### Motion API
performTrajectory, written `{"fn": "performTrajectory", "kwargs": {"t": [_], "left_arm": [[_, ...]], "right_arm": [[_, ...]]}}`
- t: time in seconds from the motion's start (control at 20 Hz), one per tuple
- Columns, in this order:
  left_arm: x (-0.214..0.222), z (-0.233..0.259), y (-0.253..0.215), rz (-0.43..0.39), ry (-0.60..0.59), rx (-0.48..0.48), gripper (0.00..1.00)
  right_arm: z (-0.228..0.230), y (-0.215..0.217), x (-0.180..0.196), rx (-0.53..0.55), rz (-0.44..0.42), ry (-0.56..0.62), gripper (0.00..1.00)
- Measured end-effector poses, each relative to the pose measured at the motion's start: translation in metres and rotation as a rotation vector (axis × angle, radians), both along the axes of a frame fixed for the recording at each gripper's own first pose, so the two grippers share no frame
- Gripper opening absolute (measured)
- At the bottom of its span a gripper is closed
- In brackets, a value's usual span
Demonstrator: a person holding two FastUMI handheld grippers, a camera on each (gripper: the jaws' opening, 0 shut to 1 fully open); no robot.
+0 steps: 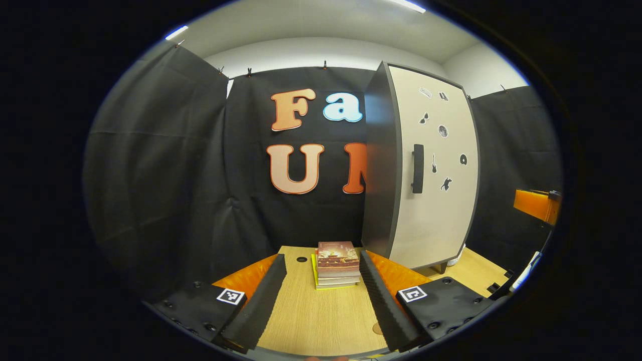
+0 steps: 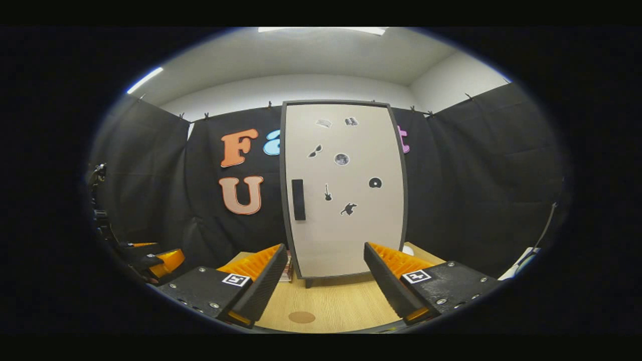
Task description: Open the cabinet door with the right hand, grasp the bottle in the cabinet with the left hand and place it on the coaster, then close the cabinet door with the right hand.
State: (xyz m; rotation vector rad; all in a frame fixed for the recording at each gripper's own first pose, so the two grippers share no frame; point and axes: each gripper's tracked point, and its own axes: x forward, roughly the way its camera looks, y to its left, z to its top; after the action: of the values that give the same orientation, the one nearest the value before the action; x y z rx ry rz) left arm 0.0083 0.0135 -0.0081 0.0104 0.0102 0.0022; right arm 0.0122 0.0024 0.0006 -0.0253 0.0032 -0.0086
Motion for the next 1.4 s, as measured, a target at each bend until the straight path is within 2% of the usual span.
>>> {"fn": "performTrajectory", "kwargs": {"t": [0.4,0.9,1.25,1.3,1.35,1.4], "left_arm": [[0.016,-0.008,0.023,0.027,0.021,0.0,0.95],[0.057,-0.023,0.068,0.08,0.056,-0.005,0.95],[0.083,-0.041,0.11,0.122,0.092,-0.013,0.96],[0.085,-0.042,0.116,0.128,0.095,-0.014,0.95],[0.087,-0.046,0.122,0.134,0.1,-0.014,0.95],[0.087,-0.048,0.129,0.144,0.104,-0.014,0.95]], "right_arm": [[0.018,0.023,0.059,-0.019,0.039,-0.013,0.94],[0.041,0.059,0.183,-0.046,0.072,-0.02,0.94],[0.04,0.072,0.266,-0.066,0.052,-0.016,0.95],[0.038,0.072,0.276,-0.063,0.05,-0.009,1.0],[0.036,0.072,0.283,-0.061,0.043,0.003,0.94],[0.034,0.071,0.29,-0.052,0.036,0.008,0.94]]}}
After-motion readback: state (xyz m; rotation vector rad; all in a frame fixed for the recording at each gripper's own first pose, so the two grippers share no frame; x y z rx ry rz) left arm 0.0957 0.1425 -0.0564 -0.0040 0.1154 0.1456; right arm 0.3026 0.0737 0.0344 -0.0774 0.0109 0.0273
